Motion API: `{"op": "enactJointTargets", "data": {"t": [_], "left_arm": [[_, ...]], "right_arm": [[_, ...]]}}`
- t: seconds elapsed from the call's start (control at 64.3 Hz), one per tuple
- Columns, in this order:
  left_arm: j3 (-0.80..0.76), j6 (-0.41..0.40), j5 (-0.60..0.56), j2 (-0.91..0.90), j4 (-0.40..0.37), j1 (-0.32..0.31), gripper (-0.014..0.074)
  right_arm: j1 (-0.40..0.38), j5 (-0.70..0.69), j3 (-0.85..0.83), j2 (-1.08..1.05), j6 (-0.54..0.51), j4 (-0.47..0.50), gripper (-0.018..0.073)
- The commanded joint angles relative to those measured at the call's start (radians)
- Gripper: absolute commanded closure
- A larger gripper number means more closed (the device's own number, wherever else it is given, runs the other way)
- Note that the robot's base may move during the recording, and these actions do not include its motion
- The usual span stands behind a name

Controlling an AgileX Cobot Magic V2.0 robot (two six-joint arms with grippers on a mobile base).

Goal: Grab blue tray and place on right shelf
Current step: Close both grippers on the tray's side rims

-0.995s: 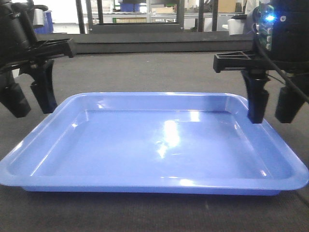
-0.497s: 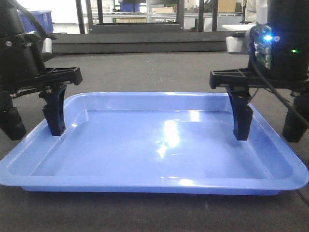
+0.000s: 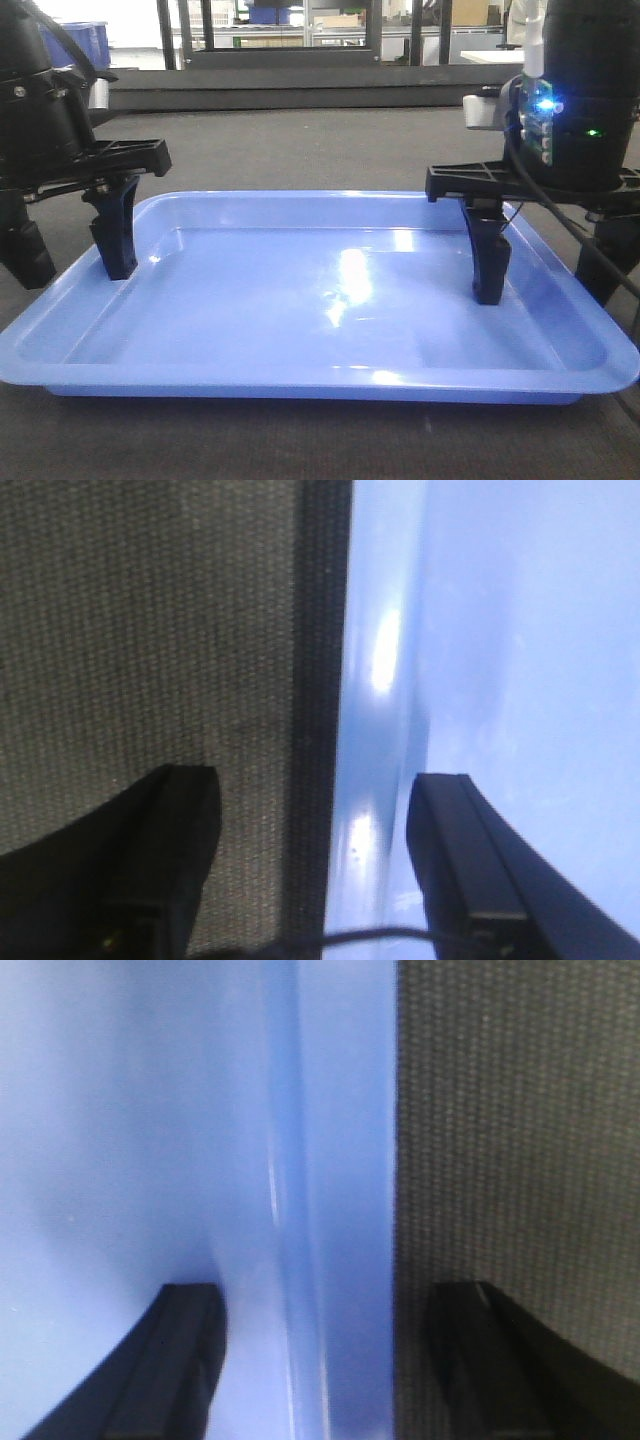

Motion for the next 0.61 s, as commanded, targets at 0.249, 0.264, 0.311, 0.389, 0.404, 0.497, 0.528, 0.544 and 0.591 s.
{"op": "enactJointTargets", "data": {"t": [0.249, 0.264, 0.311, 0.389, 0.404, 0.497, 0.528, 0.544, 0.591], "left_arm": [[-0.029, 0.004, -0.019, -0.032, -0.006, -0.04, 0.0272], [-0.029, 0.004, -0.019, -0.032, -0.006, -0.045, 0.0272], [-0.029, 0.004, -0.019, -0.03, -0.004, -0.053, 0.0272], [-0.029, 0.004, -0.026, -0.028, -0.004, -0.065, 0.0273], [-0.029, 0.004, -0.028, -0.028, -0.004, -0.065, 0.0276], [-0.029, 0.004, -0.029, -0.028, -0.004, -0.065, 0.0318], [-0.029, 0.004, -0.029, -0.028, 0.0, -0.065, 0.0334], [-0.029, 0.004, -0.029, -0.028, 0.003, -0.065, 0.0341], [-0.029, 0.004, -0.026, -0.028, 0.006, -0.063, 0.0358]], "right_arm": [[-0.001, -0.012, -0.022, -0.035, -0.001, 0.001, 0.002], [-0.001, -0.012, -0.022, -0.035, -0.001, 0.001, 0.002], [-0.001, -0.012, -0.022, -0.035, -0.001, 0.001, 0.0021], [-0.001, -0.011, -0.022, -0.035, -0.001, 0.001, 0.005], [-0.001, -0.011, -0.022, -0.035, -0.001, 0.001, 0.0061], [-0.001, -0.01, -0.022, -0.035, -0.001, 0.001, 0.0151], [-0.001, -0.01, -0.022, -0.035, -0.001, 0.002, 0.0178], [-0.001, -0.01, -0.022, -0.035, -0.001, 0.003, 0.0189], [-0.001, -0.01, -0.022, -0.035, -0.001, 0.003, 0.0218]]}}
